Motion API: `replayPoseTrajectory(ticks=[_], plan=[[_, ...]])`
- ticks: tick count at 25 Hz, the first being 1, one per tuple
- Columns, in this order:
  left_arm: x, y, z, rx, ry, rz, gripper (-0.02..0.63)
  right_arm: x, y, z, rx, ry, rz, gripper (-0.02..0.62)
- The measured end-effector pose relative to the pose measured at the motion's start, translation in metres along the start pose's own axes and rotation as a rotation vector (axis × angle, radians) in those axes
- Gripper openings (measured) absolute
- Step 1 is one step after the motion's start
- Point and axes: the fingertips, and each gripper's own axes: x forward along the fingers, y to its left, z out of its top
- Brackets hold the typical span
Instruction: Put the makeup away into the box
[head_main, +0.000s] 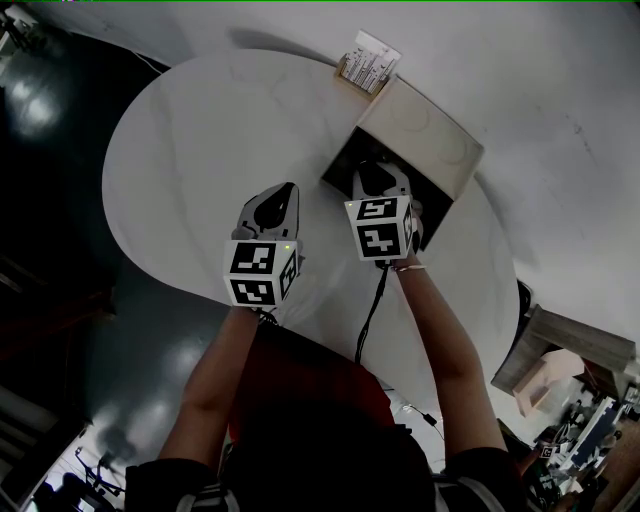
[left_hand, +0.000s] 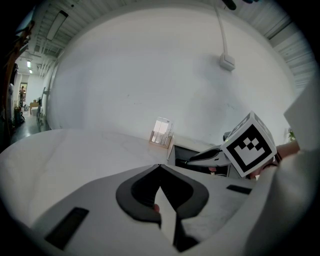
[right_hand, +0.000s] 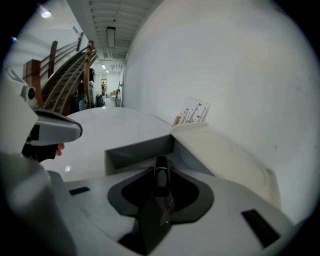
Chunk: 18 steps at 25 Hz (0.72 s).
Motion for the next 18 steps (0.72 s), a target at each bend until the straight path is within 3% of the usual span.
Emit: replayPoseTrajectory(ticks=[18], plan=[[-0.0017, 0.0031, -0.0022, -0.002, 0.002, 0.007, 0.021, 0.0009, -0.0006, -0.0015, 0.000, 0.004, 0.001, 0.106]])
